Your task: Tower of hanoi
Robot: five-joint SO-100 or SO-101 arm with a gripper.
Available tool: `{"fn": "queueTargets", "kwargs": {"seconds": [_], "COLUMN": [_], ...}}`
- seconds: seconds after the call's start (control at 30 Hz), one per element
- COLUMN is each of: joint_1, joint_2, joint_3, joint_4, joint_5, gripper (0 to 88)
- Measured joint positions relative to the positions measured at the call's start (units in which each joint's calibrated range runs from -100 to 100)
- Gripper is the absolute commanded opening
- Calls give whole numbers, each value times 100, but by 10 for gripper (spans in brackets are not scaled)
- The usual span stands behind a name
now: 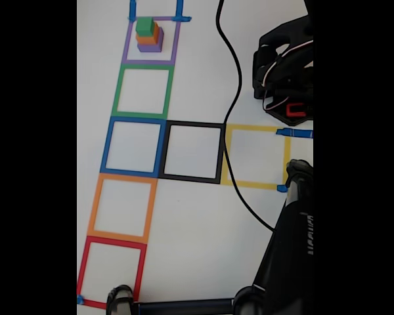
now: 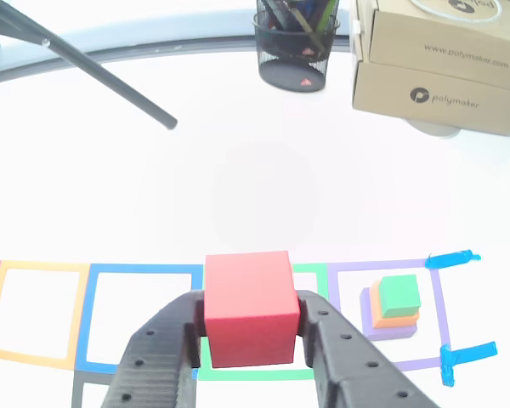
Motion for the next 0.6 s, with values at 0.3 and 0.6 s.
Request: {"fn": "queueTargets", "kwargs": {"seconds": [0.3,0.6], "joint_1": [339,456], "joint_2": [-844,-1275], "joint_3": [3373,7260], "joint_4": [-1951,-5159], "joint_5": [881,935], "gripper": [50,51]}}
